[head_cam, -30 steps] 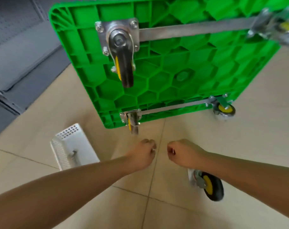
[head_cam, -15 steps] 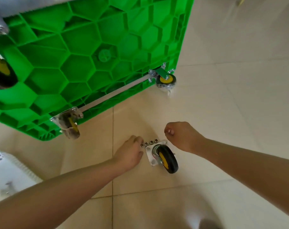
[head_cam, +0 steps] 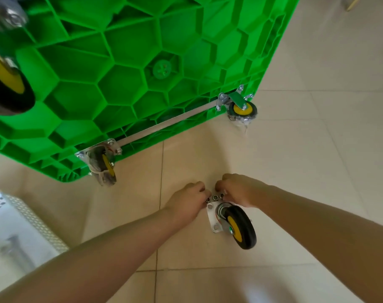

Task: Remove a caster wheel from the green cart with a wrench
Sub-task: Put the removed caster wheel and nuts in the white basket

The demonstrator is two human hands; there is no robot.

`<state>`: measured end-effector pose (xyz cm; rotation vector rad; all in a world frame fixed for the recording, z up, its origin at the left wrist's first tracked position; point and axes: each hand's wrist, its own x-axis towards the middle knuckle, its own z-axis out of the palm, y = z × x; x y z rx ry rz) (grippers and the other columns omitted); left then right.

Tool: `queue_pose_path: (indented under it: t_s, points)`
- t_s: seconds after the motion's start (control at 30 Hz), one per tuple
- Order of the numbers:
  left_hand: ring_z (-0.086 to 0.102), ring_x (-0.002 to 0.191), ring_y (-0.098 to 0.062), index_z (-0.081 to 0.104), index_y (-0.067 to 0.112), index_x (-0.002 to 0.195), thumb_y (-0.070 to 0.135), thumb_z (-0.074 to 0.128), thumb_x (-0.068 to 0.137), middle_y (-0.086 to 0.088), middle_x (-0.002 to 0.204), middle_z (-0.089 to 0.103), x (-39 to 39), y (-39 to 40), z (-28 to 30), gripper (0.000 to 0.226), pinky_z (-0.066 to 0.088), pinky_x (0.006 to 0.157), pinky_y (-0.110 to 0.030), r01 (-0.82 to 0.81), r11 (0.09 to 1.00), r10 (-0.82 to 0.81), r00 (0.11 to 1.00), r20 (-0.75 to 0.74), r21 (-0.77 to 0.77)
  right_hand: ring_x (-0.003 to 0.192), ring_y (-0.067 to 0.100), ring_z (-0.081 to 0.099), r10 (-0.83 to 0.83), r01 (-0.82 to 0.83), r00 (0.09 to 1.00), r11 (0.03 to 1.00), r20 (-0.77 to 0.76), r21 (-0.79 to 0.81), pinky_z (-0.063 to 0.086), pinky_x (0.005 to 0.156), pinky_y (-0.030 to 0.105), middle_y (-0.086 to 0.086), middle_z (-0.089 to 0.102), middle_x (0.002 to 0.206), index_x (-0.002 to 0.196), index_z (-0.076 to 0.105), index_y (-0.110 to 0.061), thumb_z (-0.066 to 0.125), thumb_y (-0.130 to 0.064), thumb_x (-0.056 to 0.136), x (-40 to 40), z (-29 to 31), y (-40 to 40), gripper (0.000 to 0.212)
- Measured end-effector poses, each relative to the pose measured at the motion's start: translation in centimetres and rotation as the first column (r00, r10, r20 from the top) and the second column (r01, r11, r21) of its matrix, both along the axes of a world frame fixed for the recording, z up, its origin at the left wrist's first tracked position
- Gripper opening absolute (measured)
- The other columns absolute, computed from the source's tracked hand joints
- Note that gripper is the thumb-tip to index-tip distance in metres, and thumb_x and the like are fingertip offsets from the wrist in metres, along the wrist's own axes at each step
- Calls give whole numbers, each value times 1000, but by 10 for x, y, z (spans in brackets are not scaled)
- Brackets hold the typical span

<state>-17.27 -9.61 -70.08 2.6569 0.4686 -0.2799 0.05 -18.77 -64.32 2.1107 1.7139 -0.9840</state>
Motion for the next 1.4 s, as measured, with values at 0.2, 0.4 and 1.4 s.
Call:
queue_pose_path:
  t_s: [0.2, 0.4, 1.4]
  points:
    - [50, 112, -27, 63, 13, 119, 28, 51, 103, -6, 121, 53, 1, -1, -4, 26, 50, 82, -45, 3, 1000, -4, 1000, 14, 23, 87, 25, 56, 125, -123, 992, 989, -28, 83, 46, 78, 37, 3, 47, 110, 123, 60, -19, 55, -26, 100, 3, -8, -3, 24]
    - [54, 102, -29, 67, 13, 108, 18, 58, 98, -6, 107, 56, 0, -4, -6, 14, 52, 67, -41, 32, 997, -38, 995, 88, 65, 81, 22, 52, 168, -161, 984, 978, -51, 132, 47, 79, 38, 4, 48, 107, 112, 63, -15, 52, -25, 100, 1, -15, -5, 19]
    - [59, 102, -32, 64, 3, 114, 20, 44, 106, -14, 111, 58, -46, 33, 29, 27, 52, 80, -44, -15, 977, 23, 999, -35, 213, 96, 28, 64, 16, 4, 999, 909, -43, 417, 51, 86, 35, 6, 57, 115, 123, 66, -11, 57, -15, 99, -14, -12, 30, 25]
